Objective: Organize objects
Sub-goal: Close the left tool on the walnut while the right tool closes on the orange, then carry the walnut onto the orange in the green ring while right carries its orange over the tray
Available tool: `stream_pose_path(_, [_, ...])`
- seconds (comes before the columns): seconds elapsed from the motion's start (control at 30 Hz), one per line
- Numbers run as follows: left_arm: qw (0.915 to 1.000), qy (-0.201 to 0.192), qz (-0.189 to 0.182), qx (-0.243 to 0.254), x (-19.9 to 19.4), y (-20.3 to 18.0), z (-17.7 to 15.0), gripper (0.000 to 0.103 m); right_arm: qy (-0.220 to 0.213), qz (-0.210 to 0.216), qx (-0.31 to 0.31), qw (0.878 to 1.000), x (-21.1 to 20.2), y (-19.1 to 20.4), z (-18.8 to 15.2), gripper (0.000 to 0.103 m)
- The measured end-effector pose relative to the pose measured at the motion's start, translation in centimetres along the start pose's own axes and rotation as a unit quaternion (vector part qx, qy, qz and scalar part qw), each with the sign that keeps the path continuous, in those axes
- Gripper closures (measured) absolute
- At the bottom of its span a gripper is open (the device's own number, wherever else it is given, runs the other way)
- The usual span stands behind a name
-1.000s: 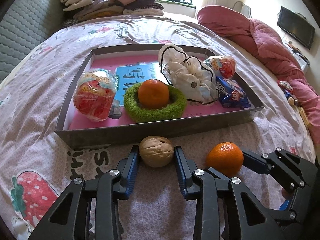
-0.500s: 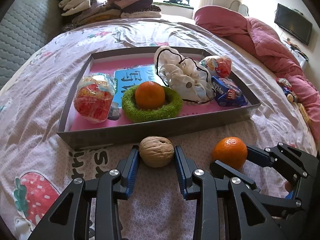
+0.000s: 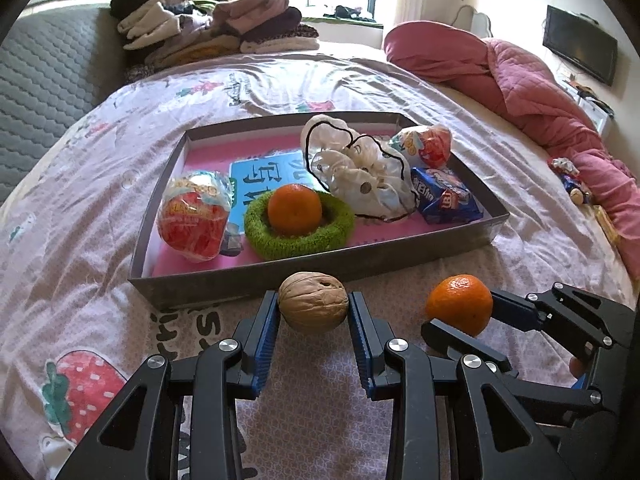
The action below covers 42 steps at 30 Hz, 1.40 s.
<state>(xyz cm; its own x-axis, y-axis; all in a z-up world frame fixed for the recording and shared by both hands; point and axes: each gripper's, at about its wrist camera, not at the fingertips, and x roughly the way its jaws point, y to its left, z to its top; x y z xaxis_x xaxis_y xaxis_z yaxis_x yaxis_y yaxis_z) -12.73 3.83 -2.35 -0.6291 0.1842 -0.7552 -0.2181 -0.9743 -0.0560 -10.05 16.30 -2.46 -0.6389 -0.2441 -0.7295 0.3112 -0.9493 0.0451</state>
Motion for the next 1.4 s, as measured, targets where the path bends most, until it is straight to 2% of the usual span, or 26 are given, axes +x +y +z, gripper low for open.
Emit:
stream_pose_path(1.03, [0.9987,-0.046,0.020,0.006,-1.9,-0.3,1.4,0.068,-0.051,-0.006,0.010,0.999,-3.0,-1.0,1.9,0.066])
stream_pose_path(1.4, [0.9978,-0.062,0.022,-0.008,-2.5,0.4,2.4,0.068,-0.072,-0.015,0.017,0.997,-3.9,-1.7,2.8,0.066])
